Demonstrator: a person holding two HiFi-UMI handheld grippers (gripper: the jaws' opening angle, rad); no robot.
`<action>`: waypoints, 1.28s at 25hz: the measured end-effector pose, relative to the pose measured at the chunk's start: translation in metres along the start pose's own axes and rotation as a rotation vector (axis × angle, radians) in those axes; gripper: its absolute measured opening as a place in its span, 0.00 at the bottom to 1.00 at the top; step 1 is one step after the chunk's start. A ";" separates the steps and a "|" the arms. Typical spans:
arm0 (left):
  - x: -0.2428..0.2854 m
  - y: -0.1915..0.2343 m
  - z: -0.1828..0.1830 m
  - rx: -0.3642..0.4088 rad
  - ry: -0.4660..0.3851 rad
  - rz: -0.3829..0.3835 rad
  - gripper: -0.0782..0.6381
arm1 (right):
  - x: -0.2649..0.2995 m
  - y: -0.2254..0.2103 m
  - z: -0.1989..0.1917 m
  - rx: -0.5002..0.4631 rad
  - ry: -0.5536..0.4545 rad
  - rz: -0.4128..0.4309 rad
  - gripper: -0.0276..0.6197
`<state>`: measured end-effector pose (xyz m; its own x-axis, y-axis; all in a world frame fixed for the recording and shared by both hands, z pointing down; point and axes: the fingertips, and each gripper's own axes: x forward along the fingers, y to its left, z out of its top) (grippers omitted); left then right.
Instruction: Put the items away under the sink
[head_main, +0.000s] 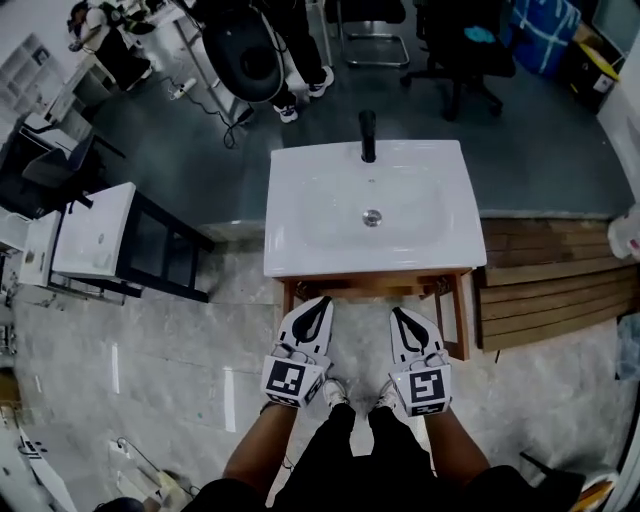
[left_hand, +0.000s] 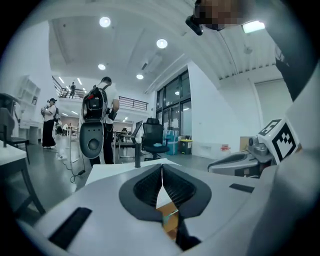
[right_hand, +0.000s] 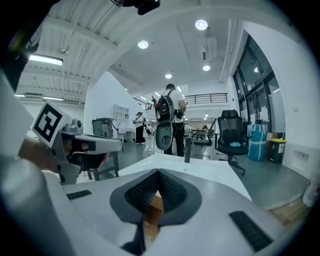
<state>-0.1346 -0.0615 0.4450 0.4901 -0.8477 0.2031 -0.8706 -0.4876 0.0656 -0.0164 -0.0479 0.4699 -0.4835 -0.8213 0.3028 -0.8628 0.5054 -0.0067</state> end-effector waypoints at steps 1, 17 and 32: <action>-0.005 -0.003 0.012 -0.003 -0.012 0.006 0.14 | -0.005 0.001 0.012 0.003 -0.017 -0.002 0.07; -0.075 -0.032 0.070 0.022 -0.082 0.027 0.14 | -0.063 0.020 0.080 -0.092 -0.100 0.004 0.07; -0.090 -0.037 0.079 0.073 -0.107 0.035 0.14 | -0.076 0.034 0.096 -0.092 -0.151 -0.008 0.07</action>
<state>-0.1430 0.0166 0.3465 0.4651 -0.8798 0.0984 -0.8834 -0.4684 -0.0120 -0.0232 0.0060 0.3548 -0.4991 -0.8524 0.1557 -0.8530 0.5150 0.0850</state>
